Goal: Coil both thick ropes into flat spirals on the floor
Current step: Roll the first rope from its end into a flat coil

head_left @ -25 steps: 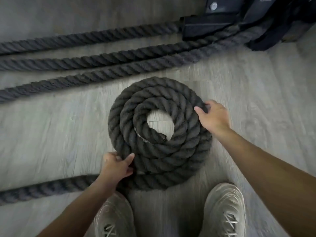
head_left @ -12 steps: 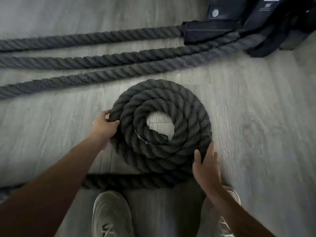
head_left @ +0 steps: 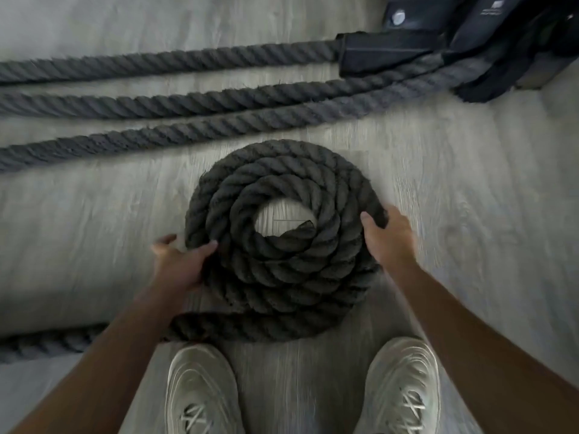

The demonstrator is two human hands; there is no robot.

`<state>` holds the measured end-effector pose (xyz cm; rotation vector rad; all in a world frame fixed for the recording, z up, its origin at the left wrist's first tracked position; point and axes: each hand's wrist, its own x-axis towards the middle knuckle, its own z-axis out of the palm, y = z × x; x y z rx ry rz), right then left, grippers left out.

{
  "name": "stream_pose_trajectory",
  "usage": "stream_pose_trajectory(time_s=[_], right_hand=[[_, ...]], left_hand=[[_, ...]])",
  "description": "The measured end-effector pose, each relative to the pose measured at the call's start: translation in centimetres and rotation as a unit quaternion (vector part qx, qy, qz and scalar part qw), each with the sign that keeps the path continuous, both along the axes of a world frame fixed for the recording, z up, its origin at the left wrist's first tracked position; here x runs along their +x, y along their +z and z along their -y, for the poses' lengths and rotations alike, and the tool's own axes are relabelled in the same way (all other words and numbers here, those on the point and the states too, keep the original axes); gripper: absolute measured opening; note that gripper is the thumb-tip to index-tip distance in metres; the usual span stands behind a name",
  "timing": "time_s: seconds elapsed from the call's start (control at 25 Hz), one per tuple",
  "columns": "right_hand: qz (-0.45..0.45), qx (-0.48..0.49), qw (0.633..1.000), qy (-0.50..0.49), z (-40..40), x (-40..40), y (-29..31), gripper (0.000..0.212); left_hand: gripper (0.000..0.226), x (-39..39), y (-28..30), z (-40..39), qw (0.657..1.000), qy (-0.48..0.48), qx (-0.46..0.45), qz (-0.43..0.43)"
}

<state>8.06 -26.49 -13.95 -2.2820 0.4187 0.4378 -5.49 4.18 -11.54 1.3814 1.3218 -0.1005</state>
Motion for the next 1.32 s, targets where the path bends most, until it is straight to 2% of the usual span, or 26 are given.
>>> stream_pose_trajectory(time_s=[0.04,0.12,0.2,0.28,0.44,0.6,0.68,0.76,0.88,0.96,1.04,1.16,1.32], right_hand=[[-0.002,0.006,1.000,-0.011,0.1,-2.7,0.0,0.057],[-0.023,0.025,0.998,-0.044,0.1,-8.0,0.3,0.064],[-0.051,0.052,0.995,-0.066,-0.4,-11.7,0.6,0.061],[-0.070,0.056,0.994,-0.055,-0.7,-12.8,0.7,0.056],[-0.036,0.059,0.997,-0.028,0.0,-7.5,0.1,0.041],[-0.021,0.050,0.998,0.027,0.4,1.6,-0.4,0.041],[-0.025,0.067,0.997,0.022,0.1,4.5,-0.5,0.032],[-0.017,0.085,0.996,-0.027,0.0,4.3,-0.3,0.031],[-0.010,0.073,0.994,-0.079,-0.3,-2.3,-0.5,0.050],[-0.023,0.068,0.994,-0.086,-0.9,-8.3,-0.6,0.064],[-0.015,0.069,0.995,-0.072,-1.1,-11.3,-1.3,0.069],[-0.010,0.071,0.996,-0.046,0.0,-8.9,-2.2,0.060],[0.006,0.058,0.998,-0.018,0.6,-0.2,-1.2,0.028]], left_hand=[[0.073,1.8,0.4,-1.0,0.999,-0.017,0.031,0.014],[0.062,4.9,0.9,-2.8,0.997,-0.057,0.030,0.030],[0.054,6.4,0.5,-3.7,0.996,-0.085,0.009,0.022],[0.055,6.5,-0.6,-4.1,0.994,-0.108,0.026,0.017],[0.053,3.7,-0.5,-2.7,0.998,-0.047,0.024,0.027],[0.061,-2.5,0.3,2.6,0.997,0.032,-0.059,0.028],[0.071,-3.7,0.6,3.2,0.992,0.066,-0.105,0.023],[0.071,-2.4,1.0,1.6,0.997,0.023,-0.070,0.010],[0.059,1.9,1.1,-2.7,0.998,-0.036,0.028,0.042],[0.052,4.8,0.5,-4.7,0.994,-0.092,0.043,0.050],[0.051,6.3,-0.9,-5.7,0.986,-0.148,0.071,0.032],[0.051,5.4,-2.2,-5.4,0.981,-0.163,0.107,0.016],[0.063,0.0,-1.0,-1.7,0.997,-0.057,0.040,0.020]])
